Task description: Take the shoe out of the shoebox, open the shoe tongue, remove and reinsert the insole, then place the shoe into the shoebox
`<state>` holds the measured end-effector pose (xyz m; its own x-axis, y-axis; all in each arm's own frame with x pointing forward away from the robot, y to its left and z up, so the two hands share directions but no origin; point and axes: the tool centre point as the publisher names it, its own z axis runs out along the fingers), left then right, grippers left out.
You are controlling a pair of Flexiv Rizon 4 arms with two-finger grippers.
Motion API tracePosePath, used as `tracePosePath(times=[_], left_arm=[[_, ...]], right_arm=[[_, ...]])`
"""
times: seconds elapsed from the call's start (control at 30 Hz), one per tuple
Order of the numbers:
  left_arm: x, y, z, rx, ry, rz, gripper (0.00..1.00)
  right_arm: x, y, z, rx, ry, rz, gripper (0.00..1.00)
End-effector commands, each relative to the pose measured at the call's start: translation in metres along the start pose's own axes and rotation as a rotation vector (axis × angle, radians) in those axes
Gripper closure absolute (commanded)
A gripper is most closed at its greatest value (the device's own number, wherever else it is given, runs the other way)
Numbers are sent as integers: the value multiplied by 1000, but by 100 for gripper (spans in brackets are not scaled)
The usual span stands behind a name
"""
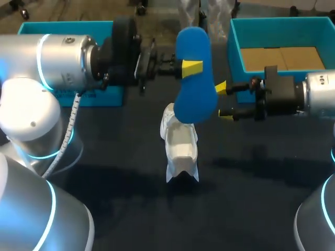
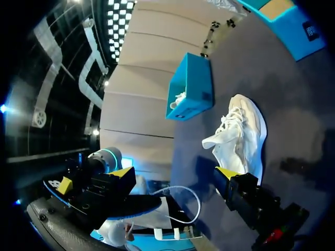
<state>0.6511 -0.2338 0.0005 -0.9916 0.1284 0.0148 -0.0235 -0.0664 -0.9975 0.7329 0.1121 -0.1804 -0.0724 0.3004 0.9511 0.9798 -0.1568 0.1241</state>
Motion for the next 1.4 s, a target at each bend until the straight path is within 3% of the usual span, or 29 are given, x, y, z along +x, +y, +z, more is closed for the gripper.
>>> tracePosePath(times=[0.03,0.33,0.5,0.73,0.87,1.4], left_arm=[[-1,8,-7,-2,16,233,100],[-7,21,-10,-6,47,566,100],[-9,35,-14,-26,74,768,100],[-13,48,-20,-46,89,959,100],[-15,52,-22,-44,46,962,100],[-15,52,-22,-44,46,962,100]], right_arm=[[2,0,-1,0,-5,1,0],[2,0,-1,0,-5,1,0],[3,-1,2,-50,33,45,0],[17,7,1,-78,65,113,0],[25,12,-1,-83,73,122,0],[59,23,-3,-62,150,204,0]])
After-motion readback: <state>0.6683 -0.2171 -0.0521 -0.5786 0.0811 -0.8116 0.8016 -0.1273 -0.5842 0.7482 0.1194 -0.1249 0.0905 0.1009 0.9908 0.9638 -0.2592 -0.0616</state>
